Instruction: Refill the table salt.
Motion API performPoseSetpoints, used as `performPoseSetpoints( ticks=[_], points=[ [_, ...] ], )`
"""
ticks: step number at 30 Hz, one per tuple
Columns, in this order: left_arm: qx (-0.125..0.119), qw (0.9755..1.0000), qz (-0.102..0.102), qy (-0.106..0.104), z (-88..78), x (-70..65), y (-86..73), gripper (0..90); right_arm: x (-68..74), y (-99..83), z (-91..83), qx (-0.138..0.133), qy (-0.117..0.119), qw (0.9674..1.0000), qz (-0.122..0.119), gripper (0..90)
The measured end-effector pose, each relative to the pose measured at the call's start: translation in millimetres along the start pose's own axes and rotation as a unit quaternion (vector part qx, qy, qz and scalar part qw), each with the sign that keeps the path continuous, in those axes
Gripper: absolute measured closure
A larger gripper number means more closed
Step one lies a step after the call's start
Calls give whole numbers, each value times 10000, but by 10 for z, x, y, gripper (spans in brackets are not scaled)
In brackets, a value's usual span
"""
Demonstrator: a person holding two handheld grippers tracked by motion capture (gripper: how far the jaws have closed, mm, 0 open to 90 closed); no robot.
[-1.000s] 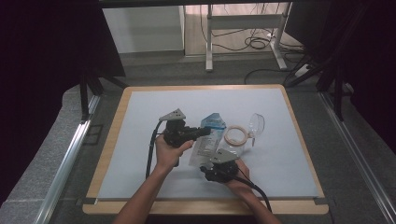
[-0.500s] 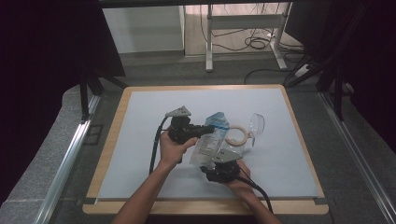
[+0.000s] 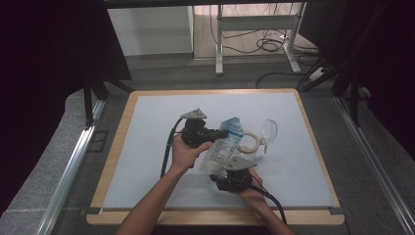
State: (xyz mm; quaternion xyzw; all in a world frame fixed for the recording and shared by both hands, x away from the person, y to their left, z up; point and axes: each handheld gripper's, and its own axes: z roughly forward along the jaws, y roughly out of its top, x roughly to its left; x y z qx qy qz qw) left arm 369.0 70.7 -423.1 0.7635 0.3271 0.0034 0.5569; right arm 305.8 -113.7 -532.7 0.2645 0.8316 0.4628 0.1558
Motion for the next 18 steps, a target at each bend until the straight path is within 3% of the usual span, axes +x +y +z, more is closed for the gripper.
performPoseSetpoints(
  ticks=[18],
  points=[
    [88,10000,5,12,65,14,68,900,-6,25,-26,-113,134,9998,119,410]
  ],
)
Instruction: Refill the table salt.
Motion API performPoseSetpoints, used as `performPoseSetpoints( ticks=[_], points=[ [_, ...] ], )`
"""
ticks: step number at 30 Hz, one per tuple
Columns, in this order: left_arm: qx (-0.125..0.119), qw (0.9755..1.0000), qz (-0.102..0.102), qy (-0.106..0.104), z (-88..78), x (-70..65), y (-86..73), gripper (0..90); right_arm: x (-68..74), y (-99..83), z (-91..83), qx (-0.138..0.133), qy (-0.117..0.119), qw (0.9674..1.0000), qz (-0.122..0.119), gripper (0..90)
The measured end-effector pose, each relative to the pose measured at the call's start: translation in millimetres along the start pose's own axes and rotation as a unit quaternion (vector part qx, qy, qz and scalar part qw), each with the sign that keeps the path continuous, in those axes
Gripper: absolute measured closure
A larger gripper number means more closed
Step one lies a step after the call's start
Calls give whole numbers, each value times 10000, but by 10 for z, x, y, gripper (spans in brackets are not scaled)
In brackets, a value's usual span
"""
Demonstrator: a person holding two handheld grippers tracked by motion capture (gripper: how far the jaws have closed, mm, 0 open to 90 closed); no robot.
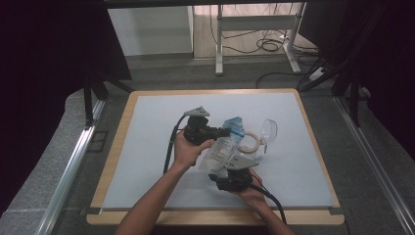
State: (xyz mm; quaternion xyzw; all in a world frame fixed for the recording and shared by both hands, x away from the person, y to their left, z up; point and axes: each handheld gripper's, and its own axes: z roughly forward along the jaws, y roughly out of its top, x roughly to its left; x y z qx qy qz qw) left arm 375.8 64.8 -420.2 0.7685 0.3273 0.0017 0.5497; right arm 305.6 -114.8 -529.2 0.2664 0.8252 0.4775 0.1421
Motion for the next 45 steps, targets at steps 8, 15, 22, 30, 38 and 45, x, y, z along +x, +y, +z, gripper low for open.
performPoseSetpoints(
  ticks=[8,15,22,30,38,45],
  points=[
    [90,9999,51,46,42,-5,23,900,1,21,-19,-33,10,10000,-6,410],
    [159,9998,83,79,72,-8,40,900,16,21,-9,-53,93,9999,-42,410],
    [182,9997,126,91,103,-13,56,900,10,28,-17,-120,256,9996,98,410],
    [192,9997,111,86,145,-3,63,900,11,28,-18,-161,273,9994,154,412],
    [218,9997,106,80,168,6,85,900,18,38,-32,-224,251,9993,185,423],
    [272,9995,111,82,184,24,108,900,25,49,-32,-270,301,9988,273,422]
  ],
)
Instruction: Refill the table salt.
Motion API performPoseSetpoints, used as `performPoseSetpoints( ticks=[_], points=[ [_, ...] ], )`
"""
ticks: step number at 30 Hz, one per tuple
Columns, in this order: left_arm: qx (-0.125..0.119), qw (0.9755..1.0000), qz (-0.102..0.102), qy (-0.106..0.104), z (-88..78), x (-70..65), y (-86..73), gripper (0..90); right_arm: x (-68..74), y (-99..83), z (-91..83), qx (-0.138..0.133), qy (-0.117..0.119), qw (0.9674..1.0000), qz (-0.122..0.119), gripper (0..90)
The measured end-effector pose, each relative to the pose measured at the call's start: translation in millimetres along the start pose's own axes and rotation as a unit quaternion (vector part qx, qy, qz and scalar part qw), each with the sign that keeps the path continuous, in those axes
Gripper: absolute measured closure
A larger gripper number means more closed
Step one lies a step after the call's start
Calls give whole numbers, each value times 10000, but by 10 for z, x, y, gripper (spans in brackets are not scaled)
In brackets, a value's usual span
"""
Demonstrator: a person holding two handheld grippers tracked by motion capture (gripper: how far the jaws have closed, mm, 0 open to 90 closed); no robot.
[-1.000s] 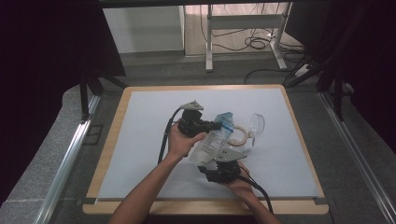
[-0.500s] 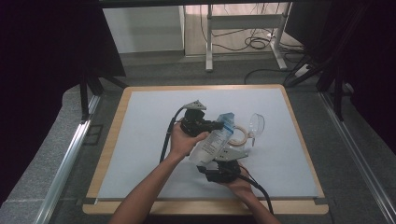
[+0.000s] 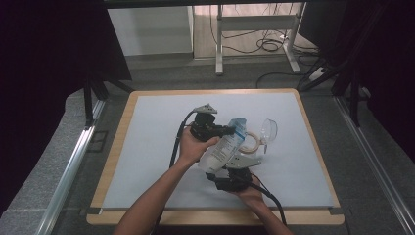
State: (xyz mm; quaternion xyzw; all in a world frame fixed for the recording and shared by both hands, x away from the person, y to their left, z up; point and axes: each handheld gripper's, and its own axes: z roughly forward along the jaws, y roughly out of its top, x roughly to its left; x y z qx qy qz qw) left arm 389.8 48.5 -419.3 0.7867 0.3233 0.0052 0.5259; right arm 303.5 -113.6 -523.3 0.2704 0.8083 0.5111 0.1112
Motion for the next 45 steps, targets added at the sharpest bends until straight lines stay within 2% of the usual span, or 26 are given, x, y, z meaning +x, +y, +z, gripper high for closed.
performPoseSetpoints(
  ticks=[13,28,36,45],
  points=[
    [258,9995,179,85,70,-36,140,900,-8,47,-18,-181,-7,9997,169,422],
    [458,9986,227,104,132,-49,247,900,-8,86,-37,-350,-54,9988,349,434],
    [598,9976,321,119,148,-47,289,900,-19,92,-60,-416,50,9981,463,439],
    [676,9972,321,73,175,-24,323,900,-23,100,-100,-492,149,9972,542,439]
  ],
)
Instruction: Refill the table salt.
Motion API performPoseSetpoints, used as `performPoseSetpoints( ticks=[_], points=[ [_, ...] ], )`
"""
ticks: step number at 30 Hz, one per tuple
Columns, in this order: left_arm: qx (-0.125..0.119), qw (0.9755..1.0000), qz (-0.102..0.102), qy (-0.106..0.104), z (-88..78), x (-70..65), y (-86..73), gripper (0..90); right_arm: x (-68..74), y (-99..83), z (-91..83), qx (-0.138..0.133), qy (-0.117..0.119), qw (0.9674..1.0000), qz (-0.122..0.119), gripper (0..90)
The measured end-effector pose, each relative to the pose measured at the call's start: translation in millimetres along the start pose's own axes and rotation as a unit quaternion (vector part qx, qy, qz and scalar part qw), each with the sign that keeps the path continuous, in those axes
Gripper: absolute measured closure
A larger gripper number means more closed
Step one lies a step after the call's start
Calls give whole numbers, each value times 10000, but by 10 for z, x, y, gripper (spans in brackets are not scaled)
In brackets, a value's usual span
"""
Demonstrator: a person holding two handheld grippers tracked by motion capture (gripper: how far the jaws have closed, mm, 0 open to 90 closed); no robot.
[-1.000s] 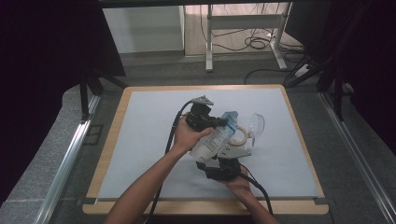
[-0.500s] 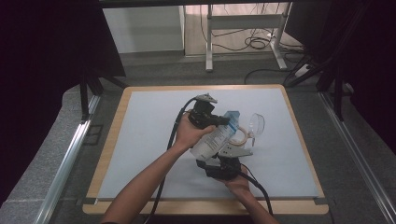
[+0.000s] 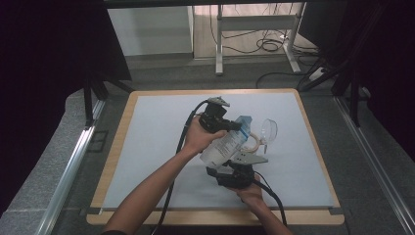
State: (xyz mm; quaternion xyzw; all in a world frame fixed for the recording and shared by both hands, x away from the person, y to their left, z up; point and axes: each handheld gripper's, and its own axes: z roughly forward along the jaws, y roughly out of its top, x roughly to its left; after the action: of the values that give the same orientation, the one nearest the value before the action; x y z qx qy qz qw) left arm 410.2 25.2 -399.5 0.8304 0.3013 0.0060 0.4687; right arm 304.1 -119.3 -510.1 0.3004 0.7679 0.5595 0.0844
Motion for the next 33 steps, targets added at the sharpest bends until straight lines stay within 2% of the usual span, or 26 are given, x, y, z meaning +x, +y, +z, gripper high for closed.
performPoseSetpoints(
  ticks=[33],
  points=[
    [171,9997,160,-9,99,-46,125,900,-5,82,-100,-252,170,9993,210,446]
  ],
)
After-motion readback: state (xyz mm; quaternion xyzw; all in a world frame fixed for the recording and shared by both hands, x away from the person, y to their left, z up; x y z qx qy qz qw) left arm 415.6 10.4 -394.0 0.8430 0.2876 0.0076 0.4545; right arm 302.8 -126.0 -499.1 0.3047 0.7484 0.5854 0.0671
